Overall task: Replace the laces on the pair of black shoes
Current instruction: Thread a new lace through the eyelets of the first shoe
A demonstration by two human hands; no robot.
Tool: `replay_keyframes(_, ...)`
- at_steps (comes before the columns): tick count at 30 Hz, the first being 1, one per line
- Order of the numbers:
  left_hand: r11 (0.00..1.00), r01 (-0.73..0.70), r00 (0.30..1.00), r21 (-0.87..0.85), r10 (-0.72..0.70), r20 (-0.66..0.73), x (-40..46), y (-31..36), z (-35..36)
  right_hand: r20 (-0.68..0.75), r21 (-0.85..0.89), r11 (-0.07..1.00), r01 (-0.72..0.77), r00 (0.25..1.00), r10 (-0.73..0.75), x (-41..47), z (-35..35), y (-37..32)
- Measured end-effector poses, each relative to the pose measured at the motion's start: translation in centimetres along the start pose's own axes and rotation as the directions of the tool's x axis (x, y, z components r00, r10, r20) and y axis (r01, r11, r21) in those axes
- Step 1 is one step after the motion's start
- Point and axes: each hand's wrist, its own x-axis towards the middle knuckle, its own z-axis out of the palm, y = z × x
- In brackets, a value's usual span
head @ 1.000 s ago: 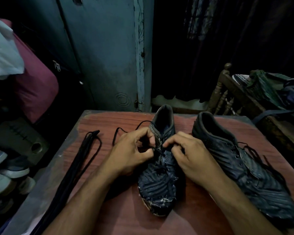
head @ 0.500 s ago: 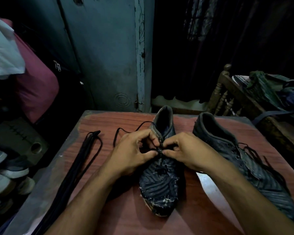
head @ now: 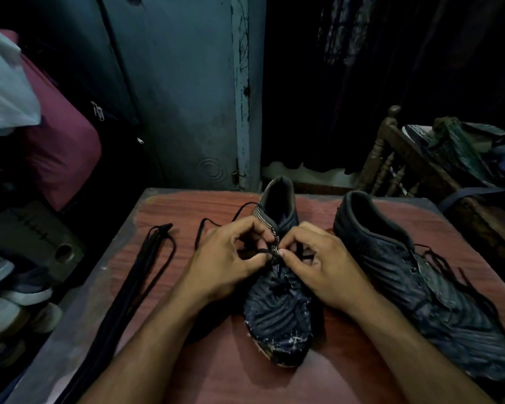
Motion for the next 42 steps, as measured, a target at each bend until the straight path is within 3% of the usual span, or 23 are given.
replay_keyframes(7, 1.000, -0.001, 1.000, -0.014, 0.001, -0.031, 0.0, 0.0, 0.4, 0.034, 0.142, 0.978, -0.156, 0.988, 0.153, 0.3, -0.2, 0.1)
replay_keyframes(12, 1.000, -0.014, 1.000, -0.014, 0.014, -0.023, -0.1, -0.1, 0.8, 0.174, 0.103, 0.961, -0.258, 0.956, 0.238, 0.7, -0.3, -0.7)
replay_keyframes(19, 0.998, -0.004, 0.999, -0.057, 0.002, -0.035, 0.0, 0.0, 0.9, 0.141, 0.092, 0.950, -0.299, 0.948, 0.285, 0.8, -0.2, -1.2)
replay_keyframes(32, 0.974, -0.198, 0.976, 0.111, 0.206, -0.066, -0.3, 0.6, 1.5, 0.221, 0.261, 0.854, -0.450, 0.889, 0.400, 1.2, -0.3, -1.3)
replay_keyframes(37, 0.943, -0.246, 0.964, 0.225, 0.262, -0.044, -0.3, 0.9, 1.5, 0.253, 0.228, 0.854, -0.468, 0.875, 0.413, 1.6, -0.5, -1.6)
replay_keyframes(42, 0.935, -0.263, 0.960, 0.237, 0.278, -0.032, -0.3, 1.0, 1.5, 0.266, 0.018, 0.914, -0.405, 0.883, 0.387, 1.8, -0.9, -2.1)
